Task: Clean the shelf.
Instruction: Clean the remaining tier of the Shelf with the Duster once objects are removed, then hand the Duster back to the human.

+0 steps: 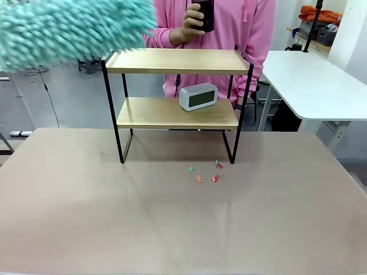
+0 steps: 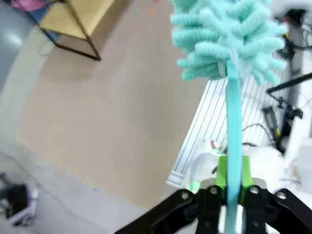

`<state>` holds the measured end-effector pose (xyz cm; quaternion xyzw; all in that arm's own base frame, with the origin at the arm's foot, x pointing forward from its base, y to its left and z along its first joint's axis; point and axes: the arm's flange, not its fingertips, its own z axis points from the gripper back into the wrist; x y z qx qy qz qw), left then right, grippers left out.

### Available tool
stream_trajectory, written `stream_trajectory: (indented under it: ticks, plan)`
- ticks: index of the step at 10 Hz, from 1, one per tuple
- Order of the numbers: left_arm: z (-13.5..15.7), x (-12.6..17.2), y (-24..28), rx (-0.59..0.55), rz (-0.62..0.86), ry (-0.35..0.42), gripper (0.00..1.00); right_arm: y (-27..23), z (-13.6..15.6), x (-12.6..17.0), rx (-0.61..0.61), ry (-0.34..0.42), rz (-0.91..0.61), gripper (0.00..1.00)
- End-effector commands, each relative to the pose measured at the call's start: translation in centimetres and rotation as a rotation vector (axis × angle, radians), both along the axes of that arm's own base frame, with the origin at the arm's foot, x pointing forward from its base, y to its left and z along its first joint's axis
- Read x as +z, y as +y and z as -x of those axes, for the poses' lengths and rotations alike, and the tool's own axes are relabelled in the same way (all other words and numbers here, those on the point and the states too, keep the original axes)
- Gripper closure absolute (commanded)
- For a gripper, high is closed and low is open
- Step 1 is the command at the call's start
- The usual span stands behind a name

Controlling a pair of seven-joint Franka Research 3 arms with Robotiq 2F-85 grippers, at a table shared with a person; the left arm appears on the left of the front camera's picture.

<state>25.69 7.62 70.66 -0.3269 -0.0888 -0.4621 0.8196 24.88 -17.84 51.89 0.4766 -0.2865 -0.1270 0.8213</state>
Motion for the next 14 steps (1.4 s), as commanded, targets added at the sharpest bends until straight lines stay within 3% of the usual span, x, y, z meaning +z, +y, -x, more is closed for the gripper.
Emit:
stream_trajectory:
  ticks: [1,3,4,5,6,7,14]
  plan:
    - [-1.0,-4.6,3.1,0.263,0.142,0.094,0.87,0.1,-0.2,0.1,0.008,-0.035,-0.006,0.00]
    - [-3.8,-10.9,7.5,0.572,0.295,0.370,0.87,0.1,-0.2,0.1,0.008,-0.035,-0.006,0.00]
    - [-5.1,-13.5,8.3,0.630,0.395,0.466,0.87,0.1,-0.2,0.1,0.008,-0.035,-0.006,0.00]
    - [-6.7,-15.5,8.7,0.708,0.440,0.507,0.87,0.1,-0.2,0.1,0.008,-0.035,-0.006,0.00]
    - [-8.9,-16.9,7.6,0.830,0.428,0.624,0.87,0.1,-0.2,0.1,0.008,-0.035,-0.006,0.00]
    - [-4.9,-16.4,10.6,0.597,0.282,0.480,0.87,0.1,-0.2,0.1,0.008,-0.035,-0.006,0.00]
    - [-4.9,-16.4,10.6,0.597,0.282,0.480,0.87,0.1,-0.2,0.1,0.008,-0.035,-0.006,0.00]
